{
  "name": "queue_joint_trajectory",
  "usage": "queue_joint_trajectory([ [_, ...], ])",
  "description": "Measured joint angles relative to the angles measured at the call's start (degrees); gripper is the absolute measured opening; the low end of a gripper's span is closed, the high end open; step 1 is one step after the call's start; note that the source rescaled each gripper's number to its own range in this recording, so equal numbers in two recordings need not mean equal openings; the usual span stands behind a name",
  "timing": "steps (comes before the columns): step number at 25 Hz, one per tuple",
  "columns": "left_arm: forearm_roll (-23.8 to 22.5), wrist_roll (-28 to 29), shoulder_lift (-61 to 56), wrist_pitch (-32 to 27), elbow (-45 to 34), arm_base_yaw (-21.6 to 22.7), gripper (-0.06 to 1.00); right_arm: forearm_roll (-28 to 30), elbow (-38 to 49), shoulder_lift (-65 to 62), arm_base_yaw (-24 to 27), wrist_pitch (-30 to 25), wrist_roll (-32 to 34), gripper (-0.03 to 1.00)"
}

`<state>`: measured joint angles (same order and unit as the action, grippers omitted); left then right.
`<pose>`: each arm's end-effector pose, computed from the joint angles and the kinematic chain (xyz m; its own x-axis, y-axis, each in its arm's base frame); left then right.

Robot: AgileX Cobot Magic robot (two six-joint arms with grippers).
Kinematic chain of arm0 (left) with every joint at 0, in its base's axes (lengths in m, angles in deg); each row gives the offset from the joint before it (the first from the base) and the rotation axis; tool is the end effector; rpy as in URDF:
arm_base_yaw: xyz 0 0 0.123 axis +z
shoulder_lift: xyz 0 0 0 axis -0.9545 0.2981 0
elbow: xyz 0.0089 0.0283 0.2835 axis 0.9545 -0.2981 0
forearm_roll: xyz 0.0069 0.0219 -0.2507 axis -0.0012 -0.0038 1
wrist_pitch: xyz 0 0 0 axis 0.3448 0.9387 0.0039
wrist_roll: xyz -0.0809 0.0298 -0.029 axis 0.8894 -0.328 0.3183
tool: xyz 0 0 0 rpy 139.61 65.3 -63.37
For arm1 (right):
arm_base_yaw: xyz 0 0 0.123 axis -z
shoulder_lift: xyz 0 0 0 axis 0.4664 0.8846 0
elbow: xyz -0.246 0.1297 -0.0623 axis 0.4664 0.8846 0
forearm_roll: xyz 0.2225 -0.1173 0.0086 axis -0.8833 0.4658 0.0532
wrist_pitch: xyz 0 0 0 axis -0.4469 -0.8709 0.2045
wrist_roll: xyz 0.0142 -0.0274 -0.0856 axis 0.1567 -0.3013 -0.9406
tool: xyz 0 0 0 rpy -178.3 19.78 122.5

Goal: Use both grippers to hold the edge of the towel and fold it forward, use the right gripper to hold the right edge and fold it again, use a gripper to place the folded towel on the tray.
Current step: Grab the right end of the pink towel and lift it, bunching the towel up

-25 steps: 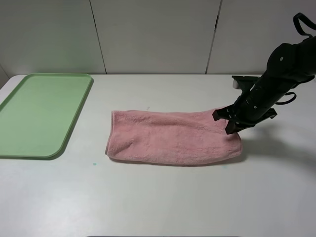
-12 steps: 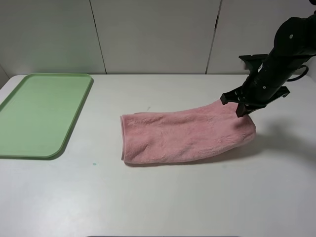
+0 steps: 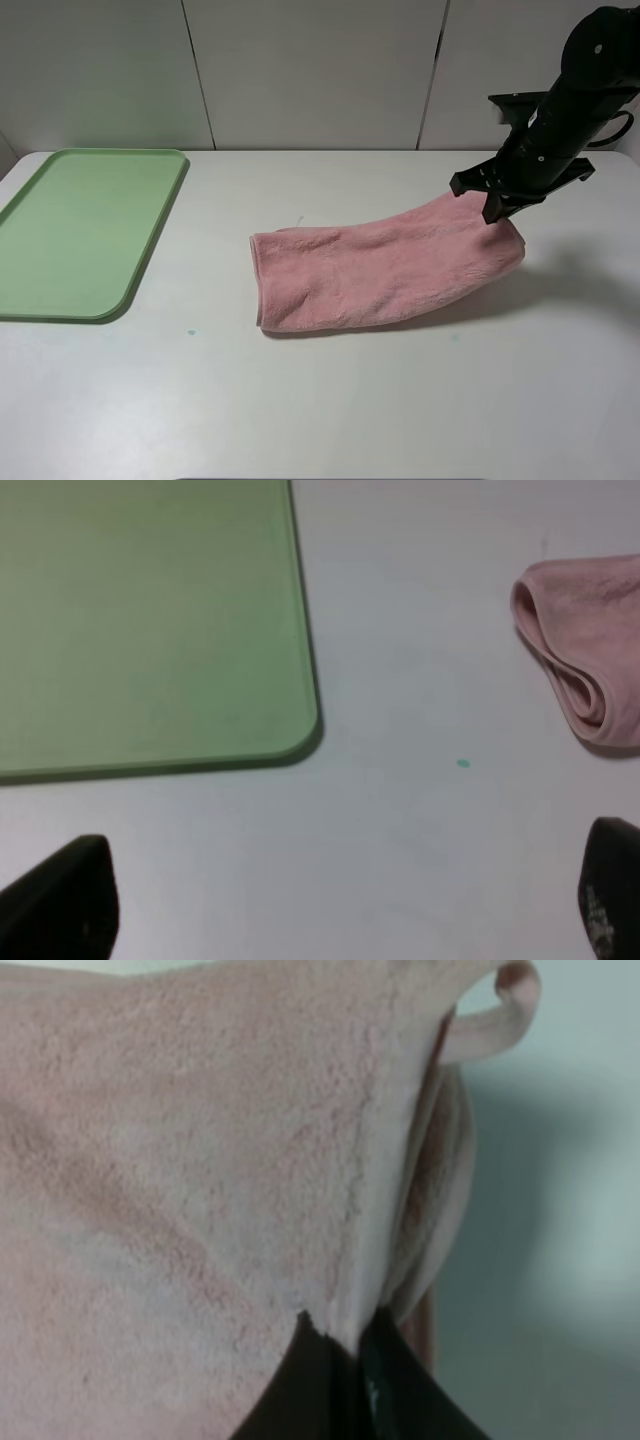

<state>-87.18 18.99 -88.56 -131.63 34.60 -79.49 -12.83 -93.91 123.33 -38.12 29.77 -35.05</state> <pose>-0.0042 0.0004 0.2751 -0.4520 0.0163 -0.8919 0.1020 0.9942 -0.0336 0.3440 0.0637 0.1863 -0.9365 -0.2056 -0.2842 -0.2149 0.9766 0.0013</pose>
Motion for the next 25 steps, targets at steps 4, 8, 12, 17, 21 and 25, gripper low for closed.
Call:
queue_joint_trajectory([
  [4, 0.0, 0.0, 0.0, 0.0, 0.0, 0.0, 0.92, 0.0, 0.0, 0.0, 0.0, -0.98, 0.0, 0.01],
  [8, 0.0, 0.0, 0.0, 0.0, 0.0, 0.0, 0.92, -0.06, 0.0, 0.0, 0.0, -1.45, 0.0, 0.01],
  [12, 0.0, 0.0, 0.0, 0.0, 0.0, 0.0, 0.92, -0.06, 0.0, -0.8, 0.0, -1.5, 0.0, 0.01],
  [17, 0.0, 0.0, 0.0, 0.0, 0.0, 0.0, 0.92, -0.06, 0.0, -2.72, 0.0, -1.39, 0.0, 0.01],
  [21, 0.0, 0.0, 0.0, 0.0, 0.0, 0.0, 0.92, -0.06, 0.0, -2.81, 0.0, -2.06, 0.0, 0.01],
  [25, 0.0, 0.0, 0.0, 0.0, 0.0, 0.0, 0.92, -0.12, 0.0, -2.81, 0.0, -2.62, 0.0, 0.01],
])
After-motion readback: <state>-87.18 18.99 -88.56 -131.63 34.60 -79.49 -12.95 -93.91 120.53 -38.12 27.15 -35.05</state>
